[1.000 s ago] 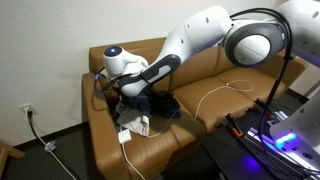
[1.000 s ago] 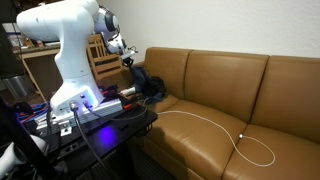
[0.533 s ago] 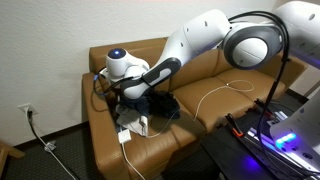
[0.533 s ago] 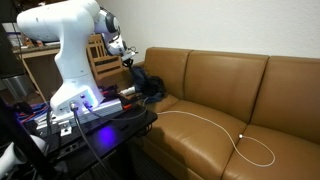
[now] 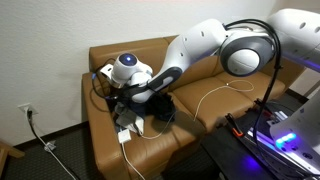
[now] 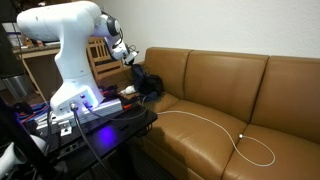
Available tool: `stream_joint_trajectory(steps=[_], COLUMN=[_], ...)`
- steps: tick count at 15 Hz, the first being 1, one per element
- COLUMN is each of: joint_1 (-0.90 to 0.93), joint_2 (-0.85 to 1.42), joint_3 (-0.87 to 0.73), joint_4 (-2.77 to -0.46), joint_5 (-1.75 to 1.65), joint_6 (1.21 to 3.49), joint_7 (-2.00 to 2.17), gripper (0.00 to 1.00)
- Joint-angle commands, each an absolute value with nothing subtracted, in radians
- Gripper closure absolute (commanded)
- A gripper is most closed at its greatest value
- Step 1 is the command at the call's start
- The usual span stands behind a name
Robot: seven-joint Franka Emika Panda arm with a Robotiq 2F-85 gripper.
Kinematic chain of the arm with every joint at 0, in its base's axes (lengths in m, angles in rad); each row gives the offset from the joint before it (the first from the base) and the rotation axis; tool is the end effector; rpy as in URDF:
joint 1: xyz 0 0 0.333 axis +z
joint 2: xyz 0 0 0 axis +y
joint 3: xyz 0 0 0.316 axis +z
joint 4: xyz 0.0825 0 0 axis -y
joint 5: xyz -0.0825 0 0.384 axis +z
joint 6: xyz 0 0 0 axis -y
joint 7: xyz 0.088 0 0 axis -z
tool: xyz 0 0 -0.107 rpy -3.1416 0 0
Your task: Move the pair of jeans to the left
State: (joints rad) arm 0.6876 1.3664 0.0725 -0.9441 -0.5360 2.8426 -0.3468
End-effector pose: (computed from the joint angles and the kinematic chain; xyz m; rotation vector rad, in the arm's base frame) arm 0.5740 0.5457 0.0684 2.1229 1.9781 0.8371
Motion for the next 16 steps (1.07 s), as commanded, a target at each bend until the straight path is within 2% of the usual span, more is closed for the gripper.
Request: stream_joint_trajectory(steps=[1,9,11,14,16], joint_1=[0.697,0.738,0.724,0.727,0.718], joint_2=[1.42,1.422,1.401,1.401,1.379], joint_3=[0.043,-0.062,-0.035,-0.038,-0.005], joint_4=[-0.87,-0.863,-0.908,-0.908,-0.939], joint_5=[-0.56,-0.543,-0.539,-0.539,-0.524], joint_6=[2.988,2.979,2.952,2.951,2.906], joint_7=[-0.34,-0.174,-0.199,-0.199,-0.212], gripper=[0.99,0.99,0.95,0.95,0.99])
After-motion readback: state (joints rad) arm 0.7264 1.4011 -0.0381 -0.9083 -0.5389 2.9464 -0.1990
